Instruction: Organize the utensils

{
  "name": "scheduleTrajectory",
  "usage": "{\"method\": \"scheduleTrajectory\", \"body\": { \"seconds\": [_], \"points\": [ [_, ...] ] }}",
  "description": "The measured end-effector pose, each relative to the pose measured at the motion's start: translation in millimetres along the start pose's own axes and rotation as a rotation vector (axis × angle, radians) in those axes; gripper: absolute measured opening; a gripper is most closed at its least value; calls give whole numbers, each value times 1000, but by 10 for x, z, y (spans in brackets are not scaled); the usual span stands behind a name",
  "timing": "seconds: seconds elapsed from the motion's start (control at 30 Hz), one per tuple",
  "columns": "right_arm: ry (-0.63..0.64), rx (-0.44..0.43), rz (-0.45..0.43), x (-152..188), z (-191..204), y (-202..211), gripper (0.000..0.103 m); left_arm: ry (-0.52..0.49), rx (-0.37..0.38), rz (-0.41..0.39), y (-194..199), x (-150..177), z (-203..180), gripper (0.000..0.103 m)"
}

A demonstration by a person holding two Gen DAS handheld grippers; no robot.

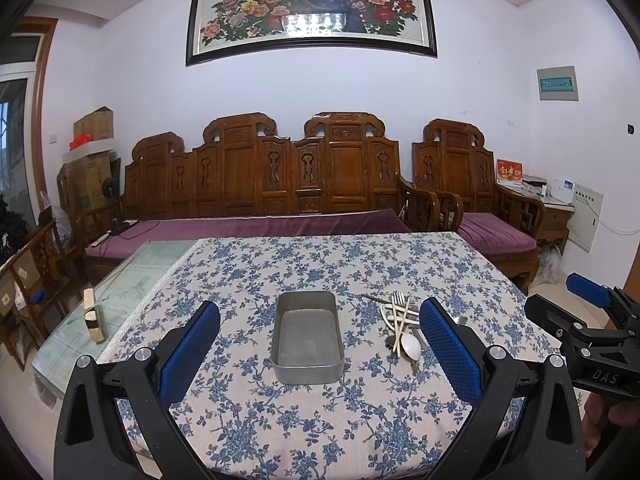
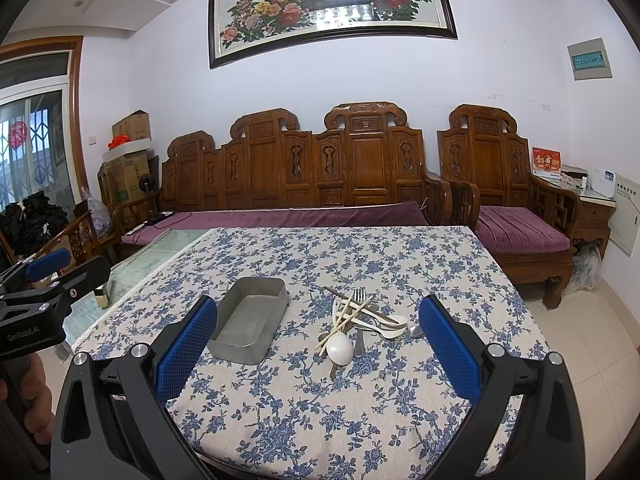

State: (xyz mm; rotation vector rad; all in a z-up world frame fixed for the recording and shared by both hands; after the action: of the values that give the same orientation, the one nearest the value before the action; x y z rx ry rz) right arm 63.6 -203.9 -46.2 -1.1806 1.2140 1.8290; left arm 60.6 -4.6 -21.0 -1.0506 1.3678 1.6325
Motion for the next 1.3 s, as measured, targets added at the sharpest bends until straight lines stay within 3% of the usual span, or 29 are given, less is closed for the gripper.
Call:
{"method": "scheduleTrajectory", "body": {
  "seconds": [1.0, 1.3],
  "points": [
    [2, -1, -1, -29, -12, 3, 101, -2, 8, 2, 0, 44, -25, 97],
    [0, -6, 18, 48, 25, -70, 101, -14, 11, 39, -118, 113, -30, 97]
  ]
}}
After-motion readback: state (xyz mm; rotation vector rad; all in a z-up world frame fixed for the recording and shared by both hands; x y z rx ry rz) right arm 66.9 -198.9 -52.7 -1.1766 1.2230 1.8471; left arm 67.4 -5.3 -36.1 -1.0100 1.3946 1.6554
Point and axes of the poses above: each gripper's, at about its wrist camera, not at the fingertips, and y roughly against the way its jaws point, z to its left, x to its underside, the point moved 7 cm from there along -y, roughly the way its jaws point, and after that the axes turned 10 degrees about -x, right-handed, at the moved point
